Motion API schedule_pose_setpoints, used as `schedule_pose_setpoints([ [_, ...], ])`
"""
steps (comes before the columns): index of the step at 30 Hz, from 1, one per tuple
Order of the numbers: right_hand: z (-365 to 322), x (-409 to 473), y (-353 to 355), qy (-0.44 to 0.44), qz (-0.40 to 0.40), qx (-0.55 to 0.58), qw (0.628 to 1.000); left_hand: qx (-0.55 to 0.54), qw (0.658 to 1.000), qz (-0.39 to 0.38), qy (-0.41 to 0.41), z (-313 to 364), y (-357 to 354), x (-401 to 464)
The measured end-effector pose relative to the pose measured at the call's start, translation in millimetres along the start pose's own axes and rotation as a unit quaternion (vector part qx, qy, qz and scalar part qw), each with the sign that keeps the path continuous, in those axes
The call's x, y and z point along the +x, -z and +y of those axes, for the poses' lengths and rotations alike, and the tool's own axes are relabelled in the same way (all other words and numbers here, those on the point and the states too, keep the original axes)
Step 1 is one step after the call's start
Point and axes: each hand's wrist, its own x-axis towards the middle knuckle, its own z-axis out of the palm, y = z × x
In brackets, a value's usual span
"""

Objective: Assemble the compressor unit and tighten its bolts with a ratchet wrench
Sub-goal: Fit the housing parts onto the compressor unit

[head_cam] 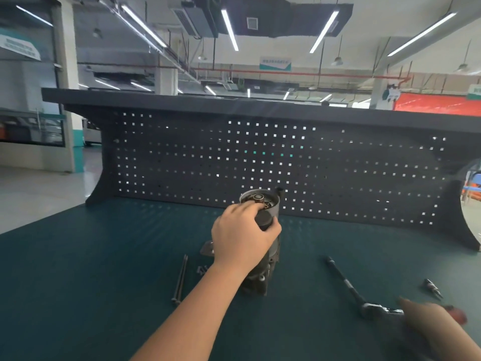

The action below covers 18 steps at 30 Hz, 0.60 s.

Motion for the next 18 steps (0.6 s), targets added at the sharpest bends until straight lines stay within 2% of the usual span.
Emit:
schedule_pose_setpoints([
  [2, -12, -21, 2, 0.064, 0.037, -0.003, 0.997, -0.032, 0.999, -0.007, 0.002, -8, 4, 2],
  [4, -31, -48, -4, 0.156, 0.087, 0.079, 0.981, -0.094, 0.995, -0.036, 0.012, -19, 8, 5],
  [5, -42, -67, -11, 0.206, 0.081, 0.112, 0.969, -0.130, 0.990, -0.049, 0.012, -24, 10, 5],
  [7, -62, -105, -29, 0.299, 0.008, 0.195, 0.934, -0.188, 0.980, -0.060, -0.012, -29, 14, 4],
  [9, -72, -136, -42, 0.345, -0.098, 0.262, 0.896, -0.221, 0.972, -0.061, -0.061, -29, 14, 1],
  [11, -75, -154, -46, 0.389, -0.155, 0.305, 0.855, -0.216, 0.966, -0.048, -0.134, -25, 13, -3],
  [13, -77, -158, -46, 0.382, -0.175, 0.353, 0.836, -0.186, 0.954, -0.028, -0.233, -15, 13, -7],
  [15, -74, -163, -48, 0.339, -0.159, 0.418, 0.827, -0.174, 0.926, -0.019, -0.333, -3, 11, -14],
  [17, -69, -172, -54, 0.290, -0.155, 0.499, 0.802, -0.160, 0.907, -0.018, -0.390, 2, 9, -22],
  [18, -67, -174, -58, 0.276, -0.159, 0.538, 0.780, -0.141, 0.910, -0.026, -0.390, 1, 9, -25],
])
